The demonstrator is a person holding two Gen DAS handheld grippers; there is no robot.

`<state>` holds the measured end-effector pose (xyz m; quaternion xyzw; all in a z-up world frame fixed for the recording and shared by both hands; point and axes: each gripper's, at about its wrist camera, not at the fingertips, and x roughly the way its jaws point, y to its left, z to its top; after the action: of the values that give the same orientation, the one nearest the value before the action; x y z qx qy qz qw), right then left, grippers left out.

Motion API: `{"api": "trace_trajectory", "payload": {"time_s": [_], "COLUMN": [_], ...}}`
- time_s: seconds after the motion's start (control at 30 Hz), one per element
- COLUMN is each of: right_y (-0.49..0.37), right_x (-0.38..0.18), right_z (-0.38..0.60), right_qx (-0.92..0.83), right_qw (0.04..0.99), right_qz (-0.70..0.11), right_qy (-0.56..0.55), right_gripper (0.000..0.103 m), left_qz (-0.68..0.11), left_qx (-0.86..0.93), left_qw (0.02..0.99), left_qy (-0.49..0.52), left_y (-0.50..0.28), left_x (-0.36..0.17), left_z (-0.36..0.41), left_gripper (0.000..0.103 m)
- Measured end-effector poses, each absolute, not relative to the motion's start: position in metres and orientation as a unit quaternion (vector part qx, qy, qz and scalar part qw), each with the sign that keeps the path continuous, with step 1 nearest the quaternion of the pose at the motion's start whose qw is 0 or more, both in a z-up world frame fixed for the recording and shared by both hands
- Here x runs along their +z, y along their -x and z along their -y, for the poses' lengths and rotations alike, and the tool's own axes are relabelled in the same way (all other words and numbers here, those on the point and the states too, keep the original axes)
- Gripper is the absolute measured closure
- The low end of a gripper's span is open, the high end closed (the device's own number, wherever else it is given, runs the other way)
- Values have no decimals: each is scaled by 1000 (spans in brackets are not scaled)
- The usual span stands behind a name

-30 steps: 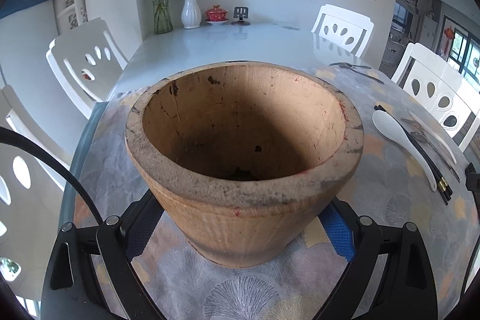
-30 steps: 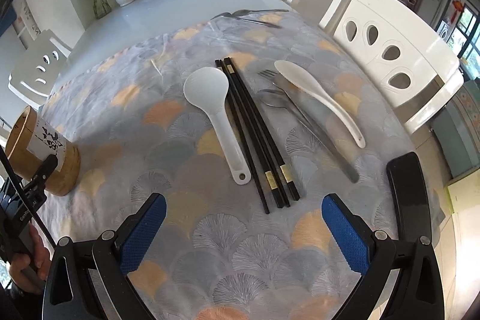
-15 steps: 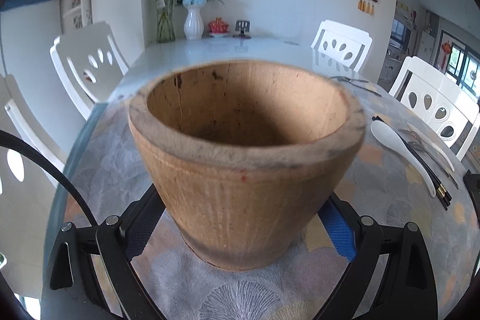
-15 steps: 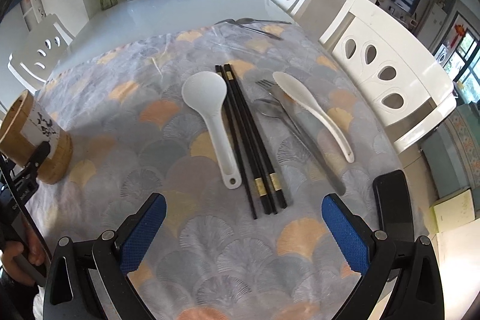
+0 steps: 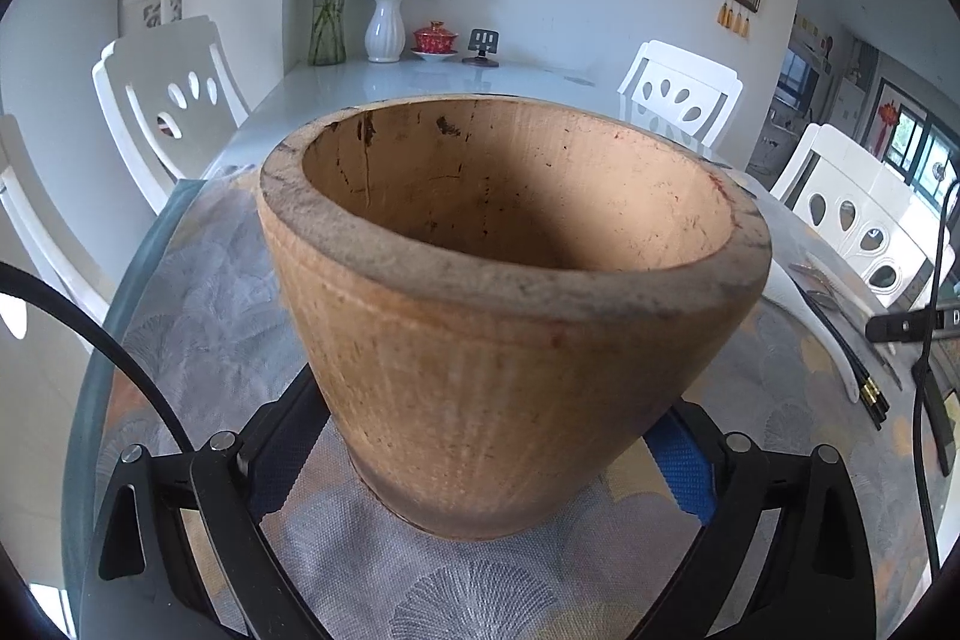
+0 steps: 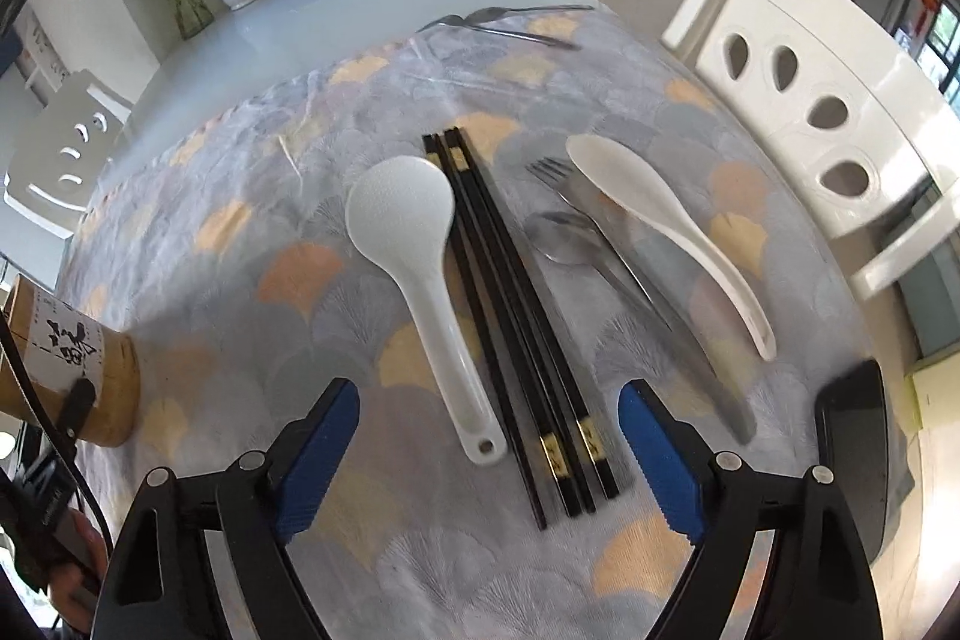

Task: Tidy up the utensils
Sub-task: 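Hold the wooden cup with the left tool while the right tool reaches for the white rice paddle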

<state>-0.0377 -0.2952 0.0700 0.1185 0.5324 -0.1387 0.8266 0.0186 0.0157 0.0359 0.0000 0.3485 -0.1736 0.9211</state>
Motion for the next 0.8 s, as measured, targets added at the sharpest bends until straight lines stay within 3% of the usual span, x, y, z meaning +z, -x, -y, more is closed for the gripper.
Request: {"api": "trace_trajectory", "payload": {"time_s": [0.2,0.37,0.8], "right_y": [9,-15,-35], "right_x": [71,54,33], "right_z": [277,270,265], "right_qx": [-113,-105,-127], "right_qw": [834,820,807], "right_qz": [-537,-562,-577], "right_qy": [-61,-35,6], "right_gripper": [18,39,55], "left_qz": [-351,-352,-360], "left_qx": [-176,-176,-175], "left_qw": [920,919,916], "left_qy": [5,4,5], "left_y": [-20,-20,-21], "left_x": [35,35,33], "left_z": [-17,-16,-16], "left_gripper": [6,5,4]}}
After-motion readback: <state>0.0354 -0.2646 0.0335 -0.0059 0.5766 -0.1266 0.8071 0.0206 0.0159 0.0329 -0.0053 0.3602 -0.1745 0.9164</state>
